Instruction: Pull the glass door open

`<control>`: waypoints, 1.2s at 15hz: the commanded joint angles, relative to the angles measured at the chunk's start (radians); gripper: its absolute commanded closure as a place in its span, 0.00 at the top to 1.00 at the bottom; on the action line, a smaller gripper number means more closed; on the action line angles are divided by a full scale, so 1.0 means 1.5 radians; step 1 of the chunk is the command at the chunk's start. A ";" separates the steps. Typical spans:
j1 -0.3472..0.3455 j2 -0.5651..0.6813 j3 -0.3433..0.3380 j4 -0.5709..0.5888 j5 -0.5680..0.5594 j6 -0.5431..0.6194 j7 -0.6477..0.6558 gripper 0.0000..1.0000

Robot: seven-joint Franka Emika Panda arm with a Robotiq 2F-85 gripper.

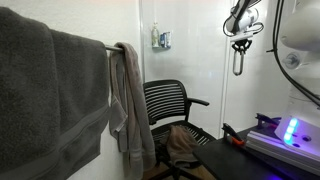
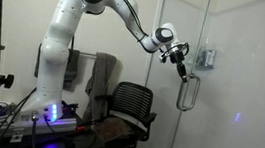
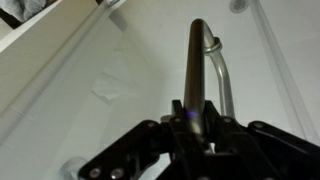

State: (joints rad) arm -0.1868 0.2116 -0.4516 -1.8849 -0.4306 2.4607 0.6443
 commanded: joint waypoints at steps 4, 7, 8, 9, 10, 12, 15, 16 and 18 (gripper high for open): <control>-0.018 -0.168 0.001 -0.101 -0.165 -0.149 0.022 0.06; -0.039 -0.217 0.019 -0.146 -0.221 -0.161 0.068 0.06; -0.047 -0.231 0.025 -0.159 -0.233 -0.167 0.076 0.06; -0.056 -0.247 0.032 -0.173 -0.247 -0.170 0.087 0.06; -0.063 -0.262 0.039 -0.187 -0.251 -0.179 0.086 0.06; -0.078 -0.291 0.053 -0.214 -0.257 -0.193 0.081 0.06; -0.104 -0.334 0.071 -0.253 -0.279 -0.195 0.089 0.06; -0.113 -0.347 0.077 -0.264 -0.288 -0.193 0.093 0.06; -0.129 -0.373 0.086 -0.288 -0.298 -0.185 0.084 0.06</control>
State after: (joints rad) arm -0.2990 -0.2159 -0.3733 -2.3267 -0.7748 2.3751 0.8272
